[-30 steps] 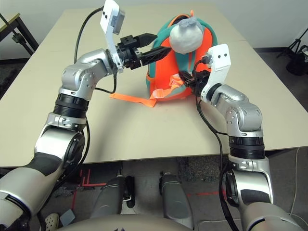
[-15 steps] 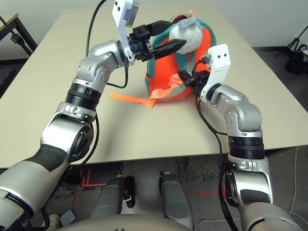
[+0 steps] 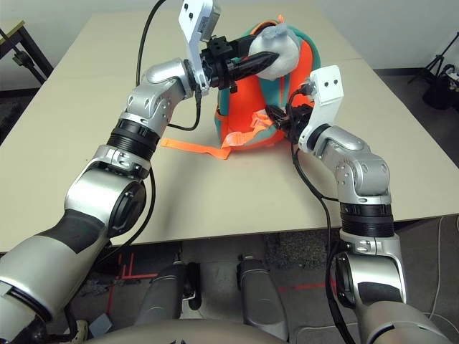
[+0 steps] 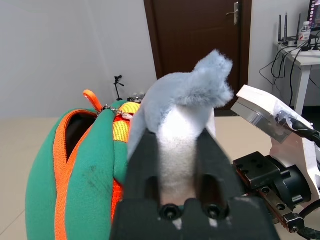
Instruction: Put the pencil case into the backpack and zip it.
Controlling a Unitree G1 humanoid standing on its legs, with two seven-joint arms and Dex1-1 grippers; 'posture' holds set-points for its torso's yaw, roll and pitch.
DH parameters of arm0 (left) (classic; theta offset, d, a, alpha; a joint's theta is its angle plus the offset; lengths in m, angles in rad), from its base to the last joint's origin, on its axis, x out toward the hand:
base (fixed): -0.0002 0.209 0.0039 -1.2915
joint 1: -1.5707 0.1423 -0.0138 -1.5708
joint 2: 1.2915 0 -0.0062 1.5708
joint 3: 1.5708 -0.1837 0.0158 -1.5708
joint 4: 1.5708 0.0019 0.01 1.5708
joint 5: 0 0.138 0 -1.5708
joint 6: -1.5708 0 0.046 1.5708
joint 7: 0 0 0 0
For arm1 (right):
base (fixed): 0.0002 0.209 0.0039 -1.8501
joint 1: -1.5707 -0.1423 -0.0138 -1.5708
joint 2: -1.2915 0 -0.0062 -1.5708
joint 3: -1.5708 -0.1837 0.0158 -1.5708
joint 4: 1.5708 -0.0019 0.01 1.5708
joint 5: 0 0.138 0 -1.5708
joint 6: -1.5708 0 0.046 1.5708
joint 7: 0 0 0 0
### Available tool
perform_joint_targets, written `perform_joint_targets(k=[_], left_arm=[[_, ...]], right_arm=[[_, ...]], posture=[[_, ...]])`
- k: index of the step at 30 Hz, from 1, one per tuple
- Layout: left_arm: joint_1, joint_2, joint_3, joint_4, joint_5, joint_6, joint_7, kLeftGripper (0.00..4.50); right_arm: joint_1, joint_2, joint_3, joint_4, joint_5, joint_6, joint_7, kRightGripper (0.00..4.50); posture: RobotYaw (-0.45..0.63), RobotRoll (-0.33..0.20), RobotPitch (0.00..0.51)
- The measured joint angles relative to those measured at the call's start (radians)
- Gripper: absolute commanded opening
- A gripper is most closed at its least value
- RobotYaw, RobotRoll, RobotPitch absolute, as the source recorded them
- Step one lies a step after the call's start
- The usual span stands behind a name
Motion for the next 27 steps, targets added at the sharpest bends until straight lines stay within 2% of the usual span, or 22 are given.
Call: perform_joint_targets(k=[7,13,20,27], left_arm=[[0.000,0.011,0.007,-0.002,-0.002,0.010,0.000,0.20],[0.001,0.054,0.041,-0.049,-0.015,0.055,0.000,0.20],[0.041,0.164,0.089,-0.173,-0.047,0.155,0.000,0.20],[0.143,0.260,0.114,-0.277,-0.082,0.267,0.002,0.20]], right_arm=[[0.000,0.006,0.001,0.004,-0.003,-0.007,0.000,0.80],[0.000,0.006,0.002,0.009,-0.007,-0.017,0.001,0.80],[0.000,0.005,0.007,0.012,-0.008,-0.021,0.004,0.80],[-0.004,0.004,0.012,0.019,-0.009,-0.025,0.009,0.80]], posture=[[-0.21,0.000,0.103],[-0.21,0.000,0.103],[-0.20,0.000,0.096],[-0.19,0.000,0.103]])
